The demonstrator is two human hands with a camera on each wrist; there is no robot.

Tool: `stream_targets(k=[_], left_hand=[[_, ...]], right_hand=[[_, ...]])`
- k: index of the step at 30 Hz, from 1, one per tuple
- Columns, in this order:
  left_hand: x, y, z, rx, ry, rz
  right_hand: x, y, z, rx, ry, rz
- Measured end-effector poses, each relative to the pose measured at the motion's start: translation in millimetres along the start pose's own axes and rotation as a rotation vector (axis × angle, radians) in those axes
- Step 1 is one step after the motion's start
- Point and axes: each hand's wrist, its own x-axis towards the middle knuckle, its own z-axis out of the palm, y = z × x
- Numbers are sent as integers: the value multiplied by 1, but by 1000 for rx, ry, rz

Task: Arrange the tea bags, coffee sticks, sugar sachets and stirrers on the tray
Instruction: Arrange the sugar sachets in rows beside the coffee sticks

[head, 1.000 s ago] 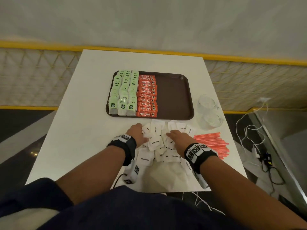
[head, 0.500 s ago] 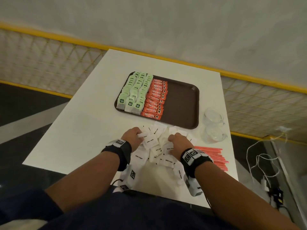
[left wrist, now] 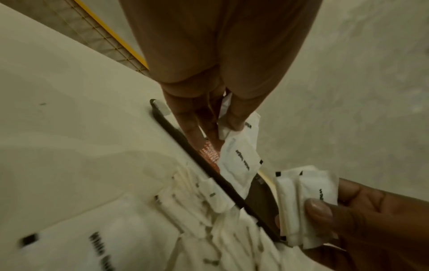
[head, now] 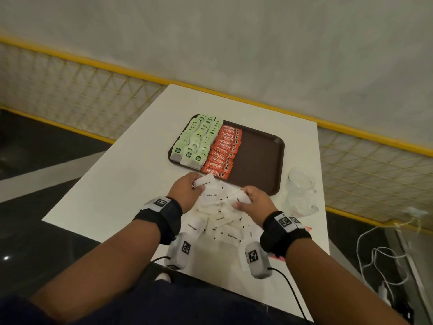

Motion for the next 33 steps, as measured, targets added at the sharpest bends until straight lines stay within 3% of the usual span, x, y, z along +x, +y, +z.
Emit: stream_targets(k=[2, 6, 9, 14, 21, 25, 27, 31, 33], left_hand=[[-3, 15, -1, -103, -11, -6], [-10, 48, -1, -240, -40, 61], [-12, 68, -3, -355, -52, 113], [-14, 88, -5, -508, -28, 152], [-5, 107, -8, -671, -21, 59], [11, 115, -15, -600, 9, 9], [18, 120, -17, -666, -79, -53], [33, 133, -19, -835, -404, -106], [44, 139, -19, -813, -420, -81]], right_hand=[[-3, -13, -12, 126, -57, -35], [2, -35, -34, 145, -117, -100], [6, -44, -47, 148, -129, -117], [5, -52, -63, 361, -114, -121], [13, -61, -85, 469, -93, -106], [23, -72, -96, 452, -98, -124], [30, -81, -100, 430, -98, -138], [47, -99, -106, 260, -74, -181], [56, -107, -108, 163, -18, -194]])
